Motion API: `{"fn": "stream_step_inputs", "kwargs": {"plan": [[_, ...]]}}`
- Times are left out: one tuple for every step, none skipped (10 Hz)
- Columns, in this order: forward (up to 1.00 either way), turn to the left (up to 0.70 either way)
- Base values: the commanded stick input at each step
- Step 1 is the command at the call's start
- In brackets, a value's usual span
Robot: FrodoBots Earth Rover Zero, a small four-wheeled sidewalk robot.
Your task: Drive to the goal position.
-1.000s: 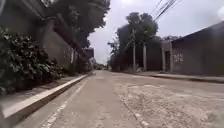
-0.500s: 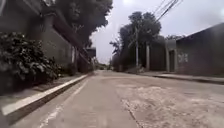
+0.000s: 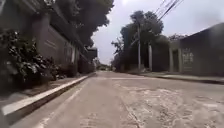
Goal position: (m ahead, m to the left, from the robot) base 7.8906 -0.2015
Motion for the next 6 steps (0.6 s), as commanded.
{"fn": "stream_step_inputs", "kwargs": {"plan": [[0.70, 0.02], [0.70, 0.22], [0.70, 0.35], [0.70, 0.31], [0.70, 0.18], [0.70, 0.05]]}}
